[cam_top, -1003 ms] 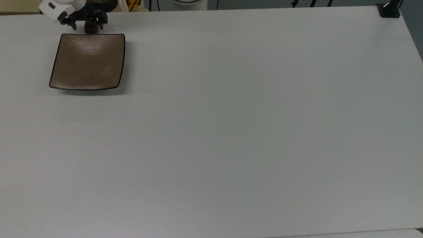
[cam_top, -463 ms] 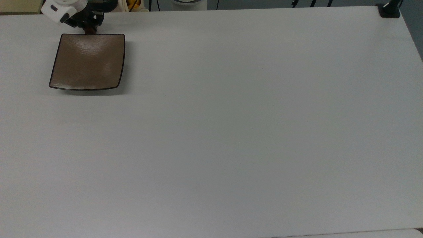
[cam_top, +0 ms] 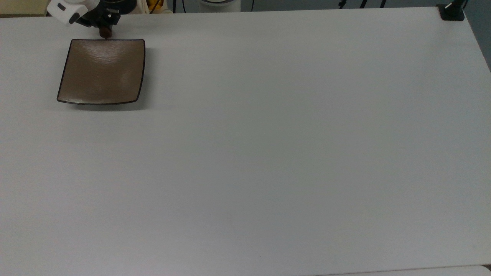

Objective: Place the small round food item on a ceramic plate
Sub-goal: 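Lift the held food item and carry it over the brown plate, then lower the food item onto the plate and open the gripper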

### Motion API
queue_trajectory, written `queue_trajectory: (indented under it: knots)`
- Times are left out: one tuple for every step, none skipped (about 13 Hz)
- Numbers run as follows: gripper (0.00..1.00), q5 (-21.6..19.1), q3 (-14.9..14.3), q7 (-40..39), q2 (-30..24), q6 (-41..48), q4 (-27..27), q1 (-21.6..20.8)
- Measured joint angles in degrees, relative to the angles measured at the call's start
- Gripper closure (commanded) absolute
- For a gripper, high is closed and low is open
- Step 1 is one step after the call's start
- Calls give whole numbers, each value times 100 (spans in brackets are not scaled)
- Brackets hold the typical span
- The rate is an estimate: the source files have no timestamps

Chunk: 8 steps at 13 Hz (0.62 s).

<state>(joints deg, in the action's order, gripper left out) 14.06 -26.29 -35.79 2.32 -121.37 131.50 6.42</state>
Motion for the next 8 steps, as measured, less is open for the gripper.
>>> queue_trajectory:
  knots:
    - [79, -1, 0, -15, -79, 255, -141, 1]
    - [78, -19, 0, -47, -155, 534, -321, 1]
    - [77, -166, 0, -96, -216, 818, -560, 0]
    - [76, -323, 0, -108, -241, 979, -729, -3]
    - [76, -615, 7, -132, -268, 1207, -1021, -10]
    - [76, -809, 12, -135, -277, 1295, -1191, -22]
    - [76, -1021, 13, -135, -279, 1318, -1331, -40]
    - [76, -1321, 17, -135, -279, 1320, -1482, -72]
